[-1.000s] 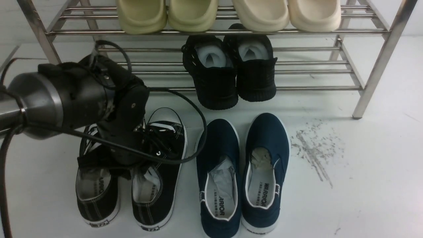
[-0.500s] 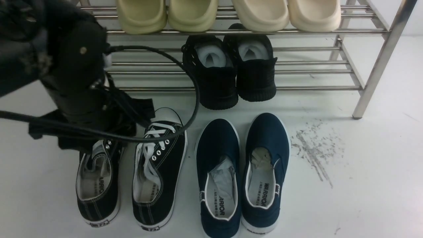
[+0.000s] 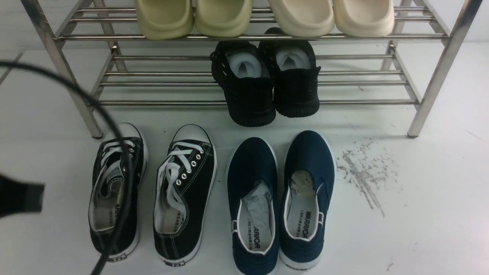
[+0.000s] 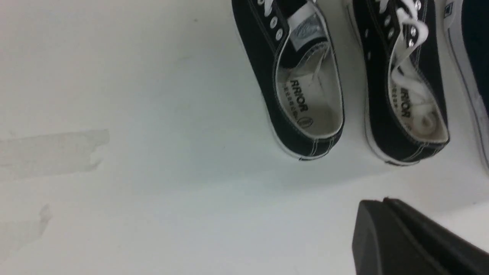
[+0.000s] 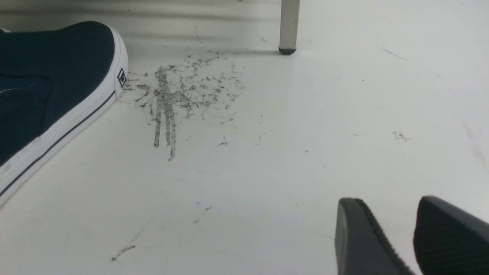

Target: Take the shoes off the shelf with your hand on the white table.

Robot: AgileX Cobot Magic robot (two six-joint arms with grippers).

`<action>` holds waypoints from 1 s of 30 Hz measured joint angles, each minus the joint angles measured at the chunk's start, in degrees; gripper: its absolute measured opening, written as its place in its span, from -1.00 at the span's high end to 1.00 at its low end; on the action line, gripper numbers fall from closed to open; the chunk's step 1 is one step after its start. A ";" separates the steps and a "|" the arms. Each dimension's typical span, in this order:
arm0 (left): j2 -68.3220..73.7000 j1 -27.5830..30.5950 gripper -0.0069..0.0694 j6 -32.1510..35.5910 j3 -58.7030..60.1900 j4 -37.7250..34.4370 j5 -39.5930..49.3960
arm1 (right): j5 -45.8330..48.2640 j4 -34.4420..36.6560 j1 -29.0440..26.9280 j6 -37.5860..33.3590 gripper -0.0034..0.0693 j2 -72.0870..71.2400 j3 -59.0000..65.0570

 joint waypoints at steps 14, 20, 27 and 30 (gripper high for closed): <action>-18.97 0.00 0.78 -8.80 27.79 1.31 -42.08 | 0.00 0.00 0.00 0.00 0.25 0.00 0.00; -18.97 0.00 0.77 -8.98 28.78 1.98 -41.26 | 0.00 0.00 0.00 0.00 0.25 0.00 0.00; -18.97 0.00 0.77 -15.16 28.78 2.06 -42.73 | 0.00 0.00 0.00 0.00 0.25 0.00 0.00; -18.99 0.00 0.76 -18.10 29.47 2.06 -44.76 | 0.00 0.00 0.00 0.00 0.25 0.00 0.00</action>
